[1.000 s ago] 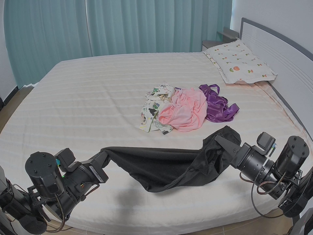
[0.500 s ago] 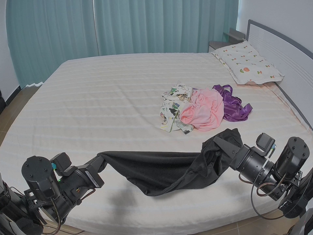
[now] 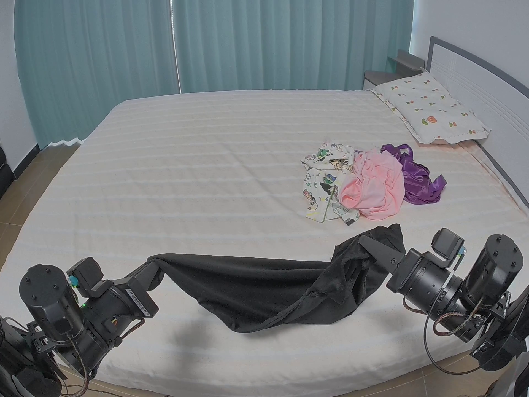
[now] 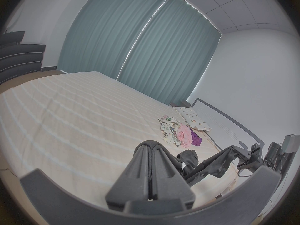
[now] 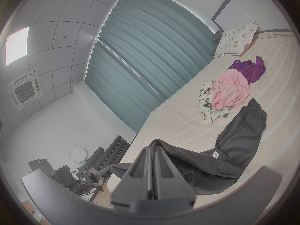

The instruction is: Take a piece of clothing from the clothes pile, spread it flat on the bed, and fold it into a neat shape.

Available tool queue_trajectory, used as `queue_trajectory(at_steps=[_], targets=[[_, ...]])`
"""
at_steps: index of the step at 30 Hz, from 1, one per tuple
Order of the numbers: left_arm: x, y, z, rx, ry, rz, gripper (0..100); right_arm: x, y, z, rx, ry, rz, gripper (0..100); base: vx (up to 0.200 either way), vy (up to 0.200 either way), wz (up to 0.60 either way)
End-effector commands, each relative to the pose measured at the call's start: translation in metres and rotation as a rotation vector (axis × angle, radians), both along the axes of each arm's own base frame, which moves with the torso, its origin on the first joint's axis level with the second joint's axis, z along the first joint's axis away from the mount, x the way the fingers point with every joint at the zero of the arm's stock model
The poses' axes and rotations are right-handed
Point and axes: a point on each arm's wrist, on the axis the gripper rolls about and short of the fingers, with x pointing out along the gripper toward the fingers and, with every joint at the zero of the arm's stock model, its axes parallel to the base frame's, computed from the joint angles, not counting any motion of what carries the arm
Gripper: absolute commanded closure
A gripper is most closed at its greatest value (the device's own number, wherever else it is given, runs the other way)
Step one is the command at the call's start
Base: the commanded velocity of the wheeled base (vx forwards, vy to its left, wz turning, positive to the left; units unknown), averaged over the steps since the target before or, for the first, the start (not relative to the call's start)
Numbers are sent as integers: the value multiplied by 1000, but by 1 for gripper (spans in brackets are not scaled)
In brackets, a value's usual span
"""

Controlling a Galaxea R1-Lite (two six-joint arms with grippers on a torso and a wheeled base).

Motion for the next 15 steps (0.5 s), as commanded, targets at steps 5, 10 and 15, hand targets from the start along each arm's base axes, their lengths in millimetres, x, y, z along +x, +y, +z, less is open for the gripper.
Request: queue_trajectory(at_steps=[5, 10, 15], targets=[[-1, 2, 1, -3, -4, 2, 100, 0, -2, 3, 12, -14, -4, 100, 0, 200, 0], [0, 1, 1, -4, -2, 0, 100, 0, -3, 3, 12, -15, -9, 100, 0, 200, 0], [-1, 2, 1, -7, -5, 1, 100, 0, -3, 3, 13, -12, -9, 100, 0, 200, 0]])
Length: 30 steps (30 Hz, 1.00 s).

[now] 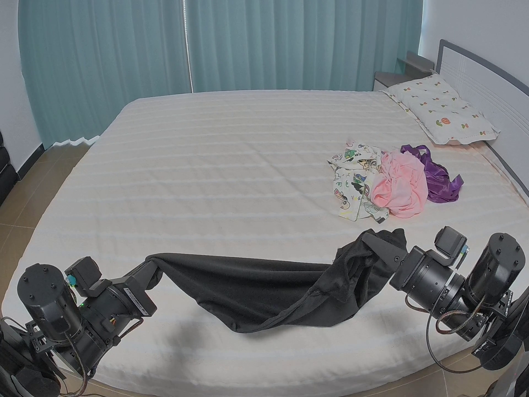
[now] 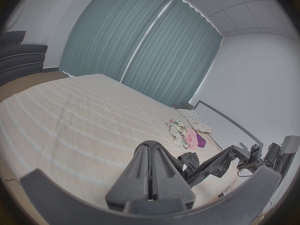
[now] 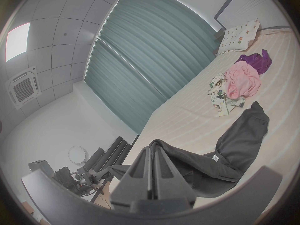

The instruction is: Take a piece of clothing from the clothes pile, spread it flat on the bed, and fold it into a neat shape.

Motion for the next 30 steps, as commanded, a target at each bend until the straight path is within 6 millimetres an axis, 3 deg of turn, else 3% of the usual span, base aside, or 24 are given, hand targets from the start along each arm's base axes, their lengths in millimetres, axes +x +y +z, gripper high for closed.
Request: queue_trajectory(at_steps=[1, 4, 10, 22, 27, 30], targets=[[0, 0, 0, -1, 0, 0, 100, 0, 0, 1, 7, -7, 1, 100, 0, 200, 0], [0, 0, -1, 1, 3, 0, 100, 0, 0, 1, 7, -7, 0, 100, 0, 200, 0], [1, -3, -4, -1, 21, -12, 100, 3, -4, 1, 11, -3, -20, 100, 0, 0, 0], [-8, -12, -4, -32, 31, -77, 100, -5, -8, -3, -10, 11, -2, 100, -200, 0, 0], [-12, -14, 0, -49, 14, -99, 100, -16, -15, 8, 17, -28, 18, 100, -200, 0, 0], [-17, -14, 11, -82, -31, -116, 100, -35, -22, 33, 80, -134, 69, 100, -200, 0, 0]])
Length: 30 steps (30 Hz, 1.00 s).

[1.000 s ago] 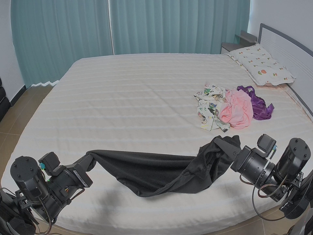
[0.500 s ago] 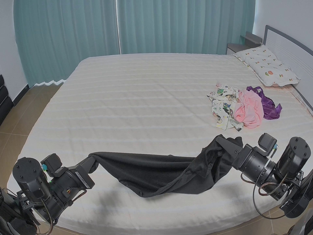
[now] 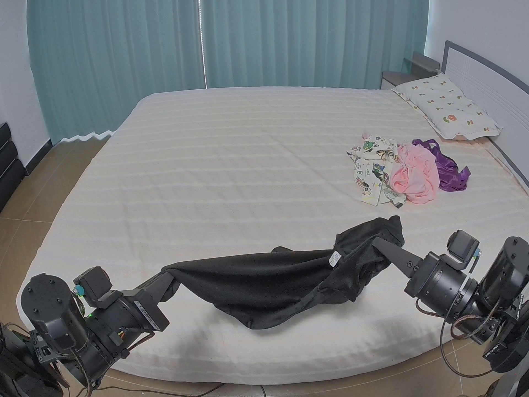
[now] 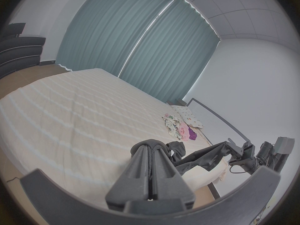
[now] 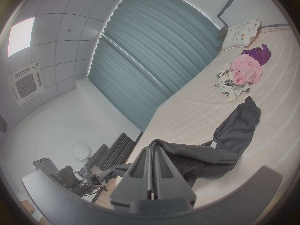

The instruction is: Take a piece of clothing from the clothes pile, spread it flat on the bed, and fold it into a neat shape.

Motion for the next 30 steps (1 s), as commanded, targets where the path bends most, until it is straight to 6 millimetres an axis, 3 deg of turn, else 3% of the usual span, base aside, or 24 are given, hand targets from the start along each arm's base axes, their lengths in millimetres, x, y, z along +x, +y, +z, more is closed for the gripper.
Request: queue_trajectory(at_steps=[1, 3, 4, 9, 10, 11, 13, 15, 19, 20, 22, 25, 27, 30], targets=[[-7, 0, 14, -46, -57, -24, 100, -24, -11, 31, 89, -135, 55, 100, -200, 0, 0], [-11, 0, 29, -89, -119, -40, 100, -44, -20, 57, 160, -250, 110, 100, 0, 0, 0], [-11, 0, 32, -96, -131, -38, 100, -48, -23, 64, 178, -277, 117, 100, 0, 0, 0], [-1, -4, 80, -121, -222, -11, 100, -73, -47, 140, 295, -429, 118, 100, 0, 0, 0], [-1, -4, 80, -121, -222, -11, 100, -73, -47, 140, 295, -429, 118, 100, 0, 0, 0], [-2, -4, 96, -130, -230, -9, 100, -77, -53, 157, 304, -441, 106, 100, 0, 0, 0], [-6, 5, 137, -157, -255, 9, 100, -79, -66, 193, 328, -497, 38, 100, 0, 0, 0], [-10, 13, 160, -175, -277, 28, 100, -77, -73, 216, 360, -549, -6, 100, 0, 0, 0], [-7, 30, 193, -209, -345, 126, 100, -68, -79, 267, 457, -623, -61, 100, 0, 0, 0], [-7, 30, 194, -211, -348, 129, 100, -68, -79, 268, 459, -623, -63, 100, 0, 0, 0], [-2, 38, 209, -227, -390, 186, 100, -42, -73, 284, 423, -575, -124, 100, 0, 0, 0], [6, 38, 211, -221, -390, 210, 100, 2, -67, 286, 376, -511, -201, 100, 0, 0, 0], [15, 33, 206, -203, -365, 210, 100, 29, -64, 280, 347, -474, -234, 100, 0, 0, 0], [41, 19, 184, -142, -278, 215, 100, 89, -62, 256, 285, -387, -327, 100, 0, 0, 0]])
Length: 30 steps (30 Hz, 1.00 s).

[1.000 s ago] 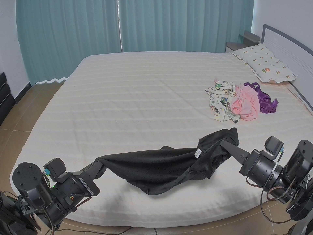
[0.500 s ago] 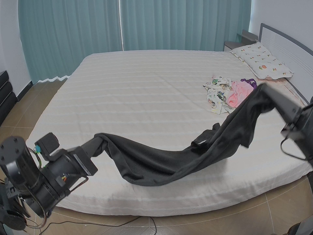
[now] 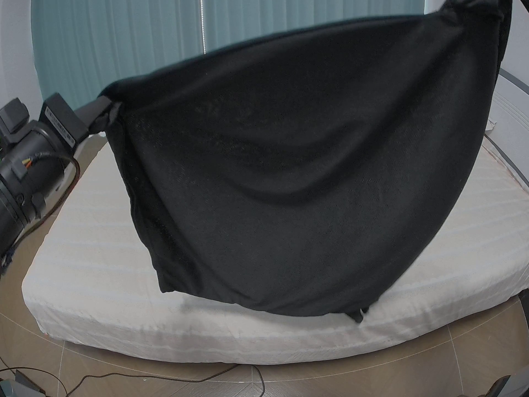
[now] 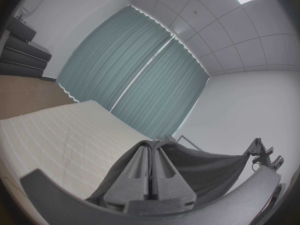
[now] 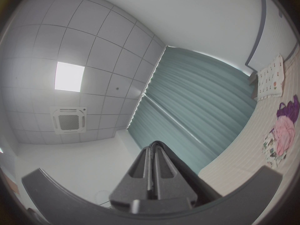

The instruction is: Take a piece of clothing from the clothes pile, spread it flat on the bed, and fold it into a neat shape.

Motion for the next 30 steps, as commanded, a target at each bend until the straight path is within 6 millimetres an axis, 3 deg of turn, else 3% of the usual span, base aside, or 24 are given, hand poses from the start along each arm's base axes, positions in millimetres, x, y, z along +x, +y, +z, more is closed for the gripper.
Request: queue_trajectory(at_steps=[1, 4, 5, 6, 9, 13, 20, 30], targets=[[35, 0, 3, 25, 55, 89, 100, 137, 4, -25, -53, 246, -214, 100, 0, 0, 0], [64, -7, -18, 27, 143, 115, 100, 184, 7, -50, -64, 323, -269, 100, 0, 0, 0], [64, -7, -18, 27, 143, 115, 100, 184, 7, -50, -64, 323, -269, 100, 0, 0, 0], [86, -13, -36, 34, 205, 131, 100, 209, 11, -71, -84, 374, -294, 100, 0, 0, 0], [108, -17, -57, 52, 269, 148, 100, 227, 13, -90, -97, 399, -304, 100, 0, 0, 0], [130, -25, -81, 62, 334, 148, 100, 244, 9, -97, -94, 369, -331, 100, 150, 0, 0], [161, -32, -97, 48, 371, 163, 100, 261, 11, -116, -129, 399, -351, 100, 200, 0, 0], [203, -36, -134, 77, 445, 188, 100, 290, 16, -164, -180, 503, -385, 100, 200, 0, 0]])
